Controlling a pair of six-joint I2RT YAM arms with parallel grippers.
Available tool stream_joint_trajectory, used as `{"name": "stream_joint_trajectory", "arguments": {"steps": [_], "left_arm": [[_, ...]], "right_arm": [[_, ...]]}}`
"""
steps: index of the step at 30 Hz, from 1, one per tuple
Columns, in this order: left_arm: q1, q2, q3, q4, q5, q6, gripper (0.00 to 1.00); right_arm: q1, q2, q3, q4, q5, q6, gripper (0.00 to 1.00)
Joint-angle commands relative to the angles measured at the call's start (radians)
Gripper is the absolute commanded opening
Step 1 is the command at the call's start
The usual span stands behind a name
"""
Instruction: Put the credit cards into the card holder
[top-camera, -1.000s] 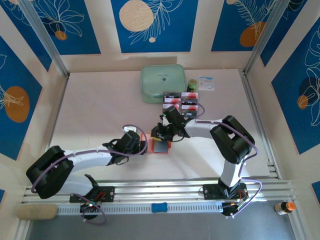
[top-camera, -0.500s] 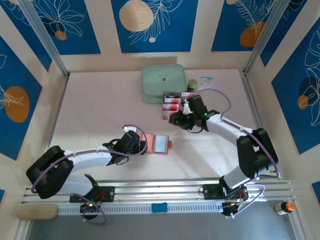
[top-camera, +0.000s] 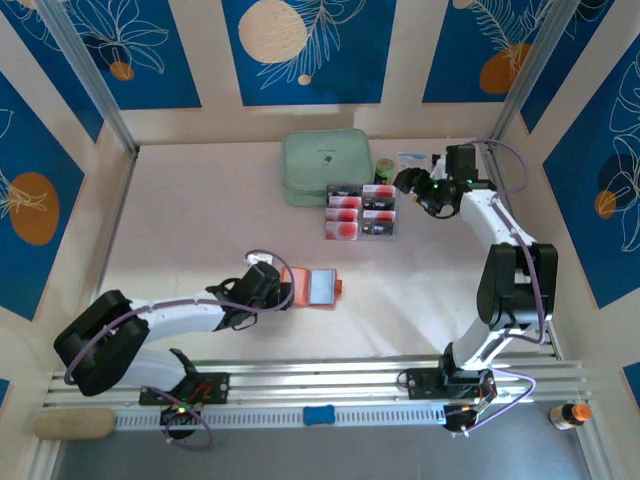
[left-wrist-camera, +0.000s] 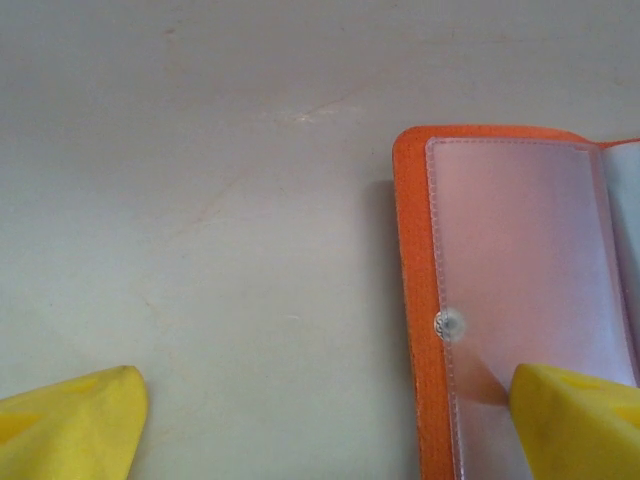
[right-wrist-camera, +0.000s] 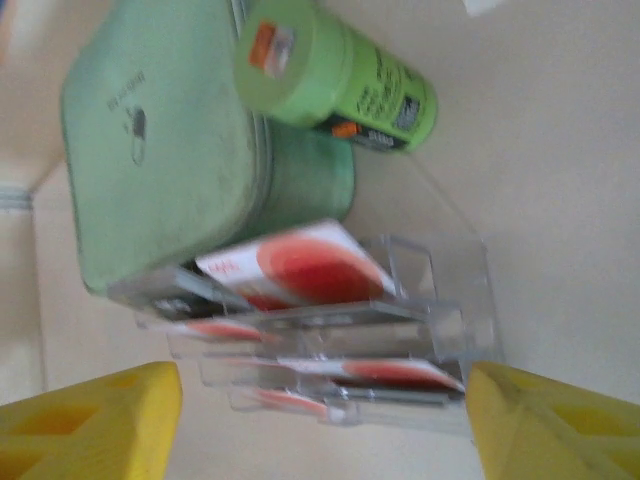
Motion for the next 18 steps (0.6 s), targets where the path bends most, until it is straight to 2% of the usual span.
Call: {"name": "stream_joint_trajectory", "arguments": {"steps": [1,10,18], "left_arm": [[0.010,0.006,0.027,-0.034,0.003,-0.021,0.93],[0.009,0.006,0.036,-0.056,-0.003,-0.032,0.93],[0.008,0.020,0.044,-0.058,-0.003,-0.042,0.93]], "right_arm": [[-0.034,0.080,0.095,0.025,-0.135,0.012,0.78],[-0.061,0.349,0.310,0.066,-0.319,0.014,0.75],[-0.043,0.468,0.376,0.098,-0.430,0.007,0.70]]}}
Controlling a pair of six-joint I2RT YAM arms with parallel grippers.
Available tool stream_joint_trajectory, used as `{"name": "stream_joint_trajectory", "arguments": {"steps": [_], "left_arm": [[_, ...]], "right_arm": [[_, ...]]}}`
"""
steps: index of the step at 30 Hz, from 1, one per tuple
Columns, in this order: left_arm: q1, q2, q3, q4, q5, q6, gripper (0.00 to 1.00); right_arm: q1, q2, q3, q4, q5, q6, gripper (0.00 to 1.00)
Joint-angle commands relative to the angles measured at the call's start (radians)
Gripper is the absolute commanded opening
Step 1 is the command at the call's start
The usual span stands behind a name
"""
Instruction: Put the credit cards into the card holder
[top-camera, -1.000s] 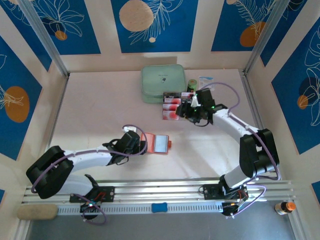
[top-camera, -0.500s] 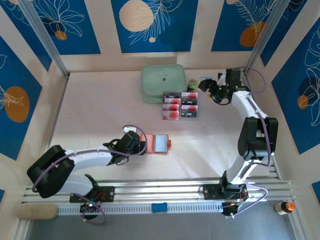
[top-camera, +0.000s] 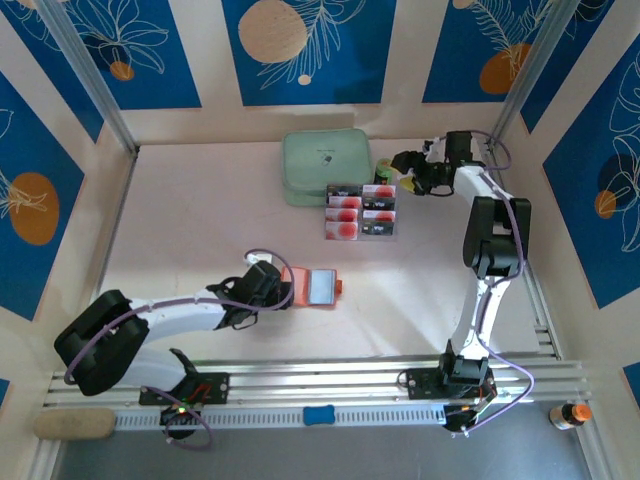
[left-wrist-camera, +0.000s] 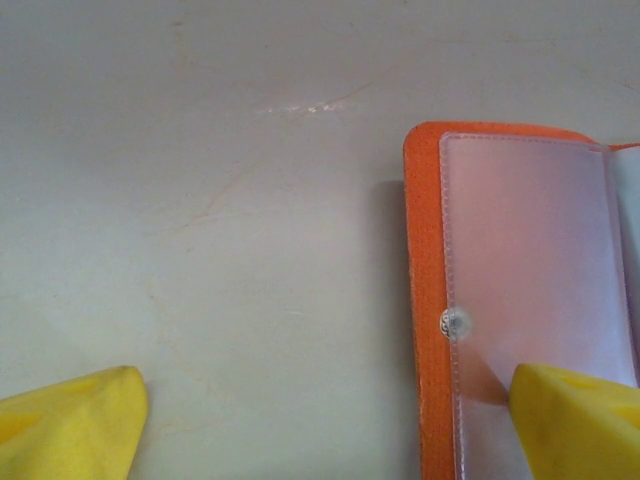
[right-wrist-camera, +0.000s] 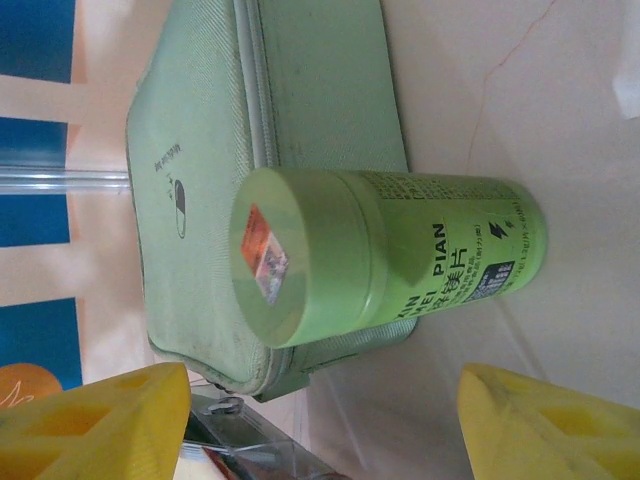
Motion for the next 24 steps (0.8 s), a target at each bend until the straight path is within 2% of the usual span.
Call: {"name": "stream_joint_trajectory", "arguments": {"steps": [1,14,24], "left_arm": [[0.008,0.014,0.024,-0.024,-0.002,-0.016,0.93],[0.008,0.012,0.021,-0.011,0.002,-0.012,0.93],[0.008,-0.009,0.004,-0.001,-0.001,-0.006,0.93]], "right_arm": [[0.014,0.015,0.030,0.017,-0.102,-0.009,0.69],[0.025,-0.094,-0.191,0.103,-0.173,-0.011,0.56],[0.050,-0.270,-0.464,0.190,-0.175,0.003,0.54]]}}
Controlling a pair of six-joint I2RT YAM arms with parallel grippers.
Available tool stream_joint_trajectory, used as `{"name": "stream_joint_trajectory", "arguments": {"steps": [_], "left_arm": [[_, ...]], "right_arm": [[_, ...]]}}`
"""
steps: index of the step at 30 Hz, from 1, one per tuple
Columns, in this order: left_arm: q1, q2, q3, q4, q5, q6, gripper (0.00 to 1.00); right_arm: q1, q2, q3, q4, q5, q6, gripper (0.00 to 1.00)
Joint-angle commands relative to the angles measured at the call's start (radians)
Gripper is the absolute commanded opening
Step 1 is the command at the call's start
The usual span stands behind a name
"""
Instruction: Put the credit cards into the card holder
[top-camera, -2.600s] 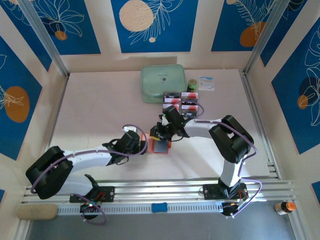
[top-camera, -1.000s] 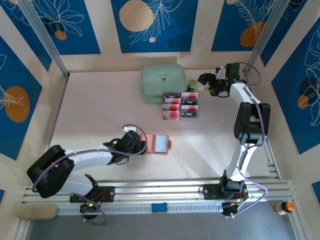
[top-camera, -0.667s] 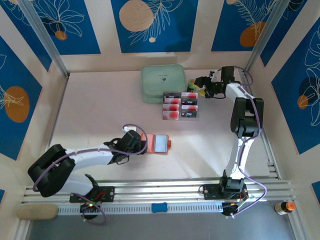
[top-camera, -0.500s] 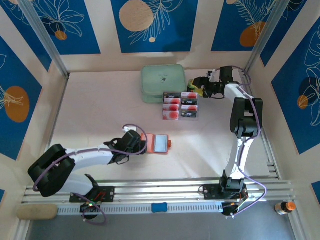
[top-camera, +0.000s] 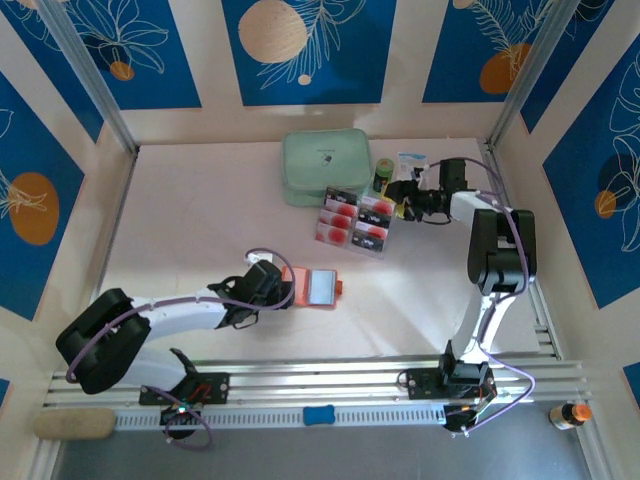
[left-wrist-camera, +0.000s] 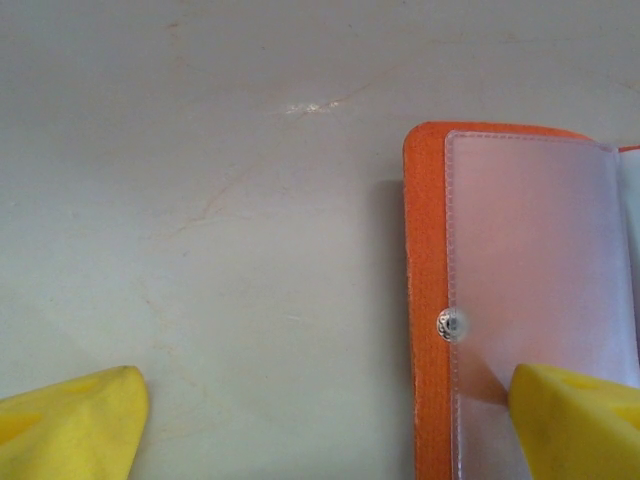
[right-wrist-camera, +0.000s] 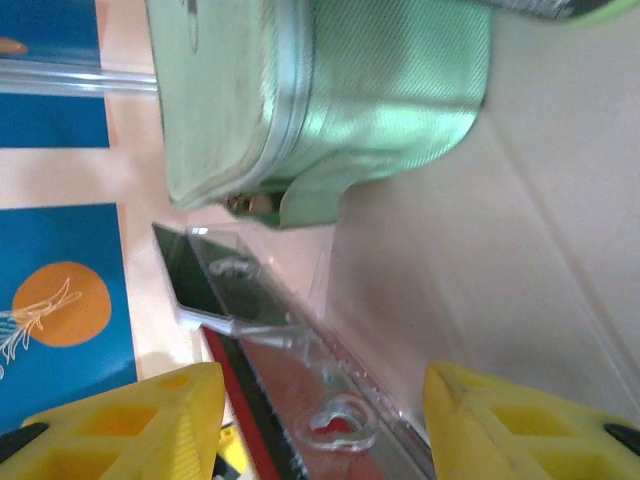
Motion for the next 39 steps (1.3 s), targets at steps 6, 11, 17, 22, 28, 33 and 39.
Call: {"name": "stream_joint_trajectory", "arguments": {"steps": [6,11,17,22,28,33,39], "left_arm": [[0.009,-0.032,-0.015,0.001,-0.003,-0.010,0.93],[0.008,-0.051,-0.024,-0.008,-0.007,-0.015,0.93],[0.009,-0.058,-0.027,-0.017,-0.018,-0.025,0.93],[0.008,-0.050,-0.018,-0.031,-0.026,-0.026,0.93],[0.008,-0.057,-0.019,-0.038,-0.025,-0.029,0.93],[0.008,-0.062,-0.019,-0.038,-0.023,-0.030,0.93],[0.007,-0.055,-0.017,-0.029,-0.015,-0.029,0.93]], "right_arm": [[0.033,-0.189,-0.194,-0.001,0.020,-0.018,0.54],[0.044,-0.386,-0.239,-0.144,0.208,-0.076,0.55],[0.196,-0.506,-0.168,-0.356,0.482,-0.189,0.55],[0.361,-0.446,-0.050,-0.483,0.648,-0.295,0.51],[0.502,-0.315,0.058,-0.578,0.864,-0.391,0.39],[0.584,-0.220,0.111,-0.623,1.038,-0.437,0.33],[0.628,-0.151,0.138,-0.636,1.136,-0.462,0.31]]}}
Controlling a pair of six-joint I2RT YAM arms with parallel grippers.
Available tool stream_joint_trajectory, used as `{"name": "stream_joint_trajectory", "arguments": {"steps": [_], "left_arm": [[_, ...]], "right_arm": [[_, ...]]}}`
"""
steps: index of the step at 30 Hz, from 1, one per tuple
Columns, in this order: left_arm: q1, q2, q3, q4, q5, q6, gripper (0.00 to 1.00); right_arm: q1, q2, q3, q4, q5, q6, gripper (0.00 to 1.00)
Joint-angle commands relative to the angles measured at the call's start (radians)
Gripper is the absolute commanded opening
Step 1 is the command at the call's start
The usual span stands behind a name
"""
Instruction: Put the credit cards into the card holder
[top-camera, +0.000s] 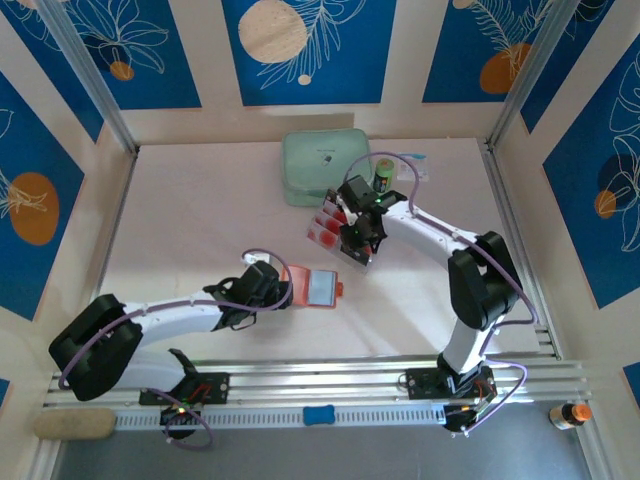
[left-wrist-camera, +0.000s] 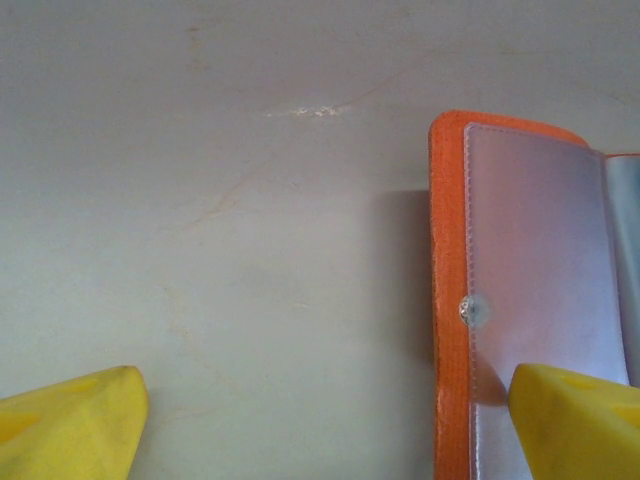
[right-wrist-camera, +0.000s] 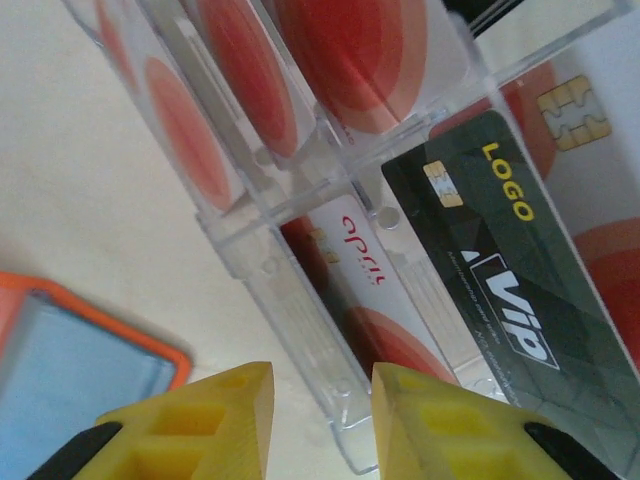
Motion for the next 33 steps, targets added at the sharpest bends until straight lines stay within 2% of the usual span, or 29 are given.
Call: {"name": "stream_joint_trajectory", "arguments": {"steps": [1,10,23,33], "left_arm": [[0.008,-0.007,-0.002,-0.011,-0.014,-0.010,0.93],[0.008,0.005,-0.001,0.003,-0.009,-0.010,0.93],[0.008,0.009,-0.003,0.013,-0.004,-0.012,0.93],[0.007,0.009,-0.007,0.016,-0.004,-0.015,0.93]], "right_arm": [[0.016,0.019,0.037,-0.039,0.100,-0.036,0.31],[0.022,0.046,0.037,-0.022,0.077,-0.037,0.26],[0.027,0.095,0.032,-0.010,0.045,-0.036,0.24],[0.031,0.095,0.024,-0.007,0.038,-0.053,0.10]]}}
